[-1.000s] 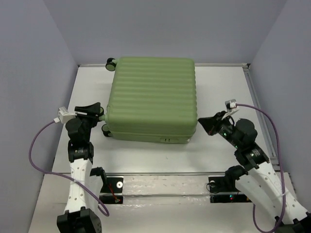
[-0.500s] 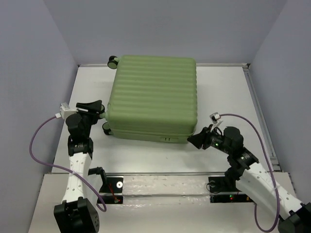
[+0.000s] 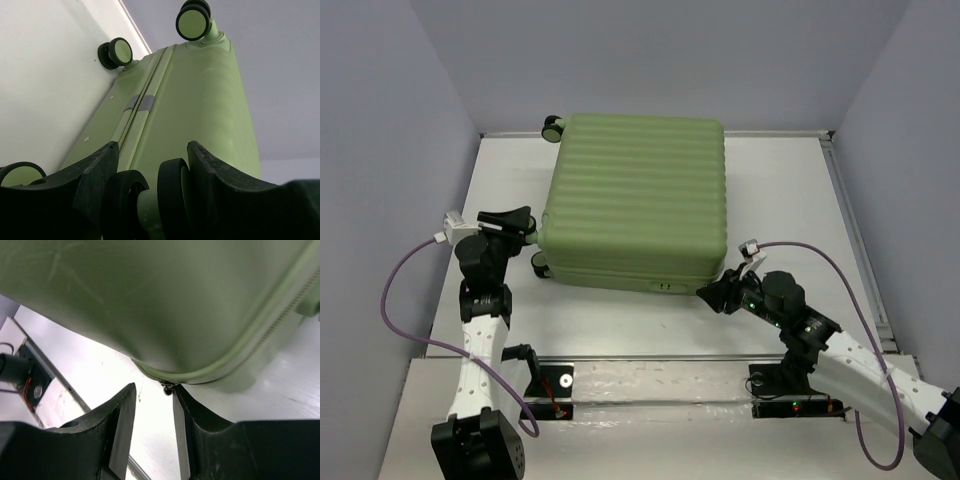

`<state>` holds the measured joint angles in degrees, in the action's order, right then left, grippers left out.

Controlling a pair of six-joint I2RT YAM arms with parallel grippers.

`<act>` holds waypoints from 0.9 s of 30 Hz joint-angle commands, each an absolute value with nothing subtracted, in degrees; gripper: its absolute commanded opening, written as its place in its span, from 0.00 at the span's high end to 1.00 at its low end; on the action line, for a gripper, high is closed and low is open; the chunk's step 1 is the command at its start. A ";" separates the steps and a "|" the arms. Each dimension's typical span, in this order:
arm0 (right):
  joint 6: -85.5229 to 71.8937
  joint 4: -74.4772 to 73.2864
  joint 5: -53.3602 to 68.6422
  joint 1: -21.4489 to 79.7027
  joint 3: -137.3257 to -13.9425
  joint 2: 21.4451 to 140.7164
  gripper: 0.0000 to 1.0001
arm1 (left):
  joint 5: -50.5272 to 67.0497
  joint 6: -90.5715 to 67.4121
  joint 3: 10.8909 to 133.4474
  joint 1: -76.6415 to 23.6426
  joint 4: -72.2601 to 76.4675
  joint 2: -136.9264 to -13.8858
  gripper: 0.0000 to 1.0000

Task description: Pack the luggage

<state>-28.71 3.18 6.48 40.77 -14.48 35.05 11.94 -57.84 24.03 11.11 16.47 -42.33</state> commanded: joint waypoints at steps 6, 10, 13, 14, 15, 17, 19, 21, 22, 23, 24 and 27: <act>-31.46 8.87 -3.16 41.39 -12.66 35.76 0.58 | 20.92 -47.64 24.26 8.88 21.97 -39.64 0.94; -32.43 13.26 -4.39 41.40 -11.78 36.12 0.61 | 21.01 -47.64 24.17 8.88 21.53 -38.85 0.94; -33.48 15.46 -7.10 42.01 -11.69 36.73 0.70 | 21.18 -47.55 23.65 8.79 21.36 -38.41 0.94; -33.75 15.90 -8.25 42.62 -11.69 36.83 0.73 | 21.18 -47.55 23.47 8.79 21.27 -38.23 0.94; -34.36 16.60 -9.31 43.41 -11.52 37.00 0.75 | 21.09 -47.55 23.12 8.70 21.36 -38.06 0.94; -34.80 18.80 -12.21 44.11 -11.25 37.61 0.81 | 21.09 -47.55 22.59 8.61 21.27 -37.62 0.94; -35.24 21.25 -13.44 44.90 -11.25 38.40 0.83 | 21.01 -47.55 21.80 8.61 21.18 -37.18 0.94; -35.16 22.76 -15.37 46.49 -11.25 39.72 0.92 | 21.18 -47.46 21.27 8.53 21.18 -36.92 0.94; -35.16 23.46 -16.34 48.06 -11.51 40.07 0.93 | 21.18 -47.46 20.75 8.26 21.09 -36.57 0.94; -35.07 23.90 -18.00 49.21 -11.77 40.43 0.93 | 21.09 -47.46 20.31 8.09 21.01 -36.21 0.94; -34.72 24.60 -18.71 50.52 -12.13 41.56 0.93 | 20.92 -47.55 19.95 7.74 21.01 -35.95 0.94; -33.67 25.22 -23.61 60.06 -16.94 50.22 0.93 | 18.73 -48.60 18.02 4.40 21.01 -34.63 0.94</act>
<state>-34.72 13.37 -14.63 50.92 -10.68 42.35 11.92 -57.74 20.49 9.52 18.28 -37.08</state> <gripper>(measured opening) 0.077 0.651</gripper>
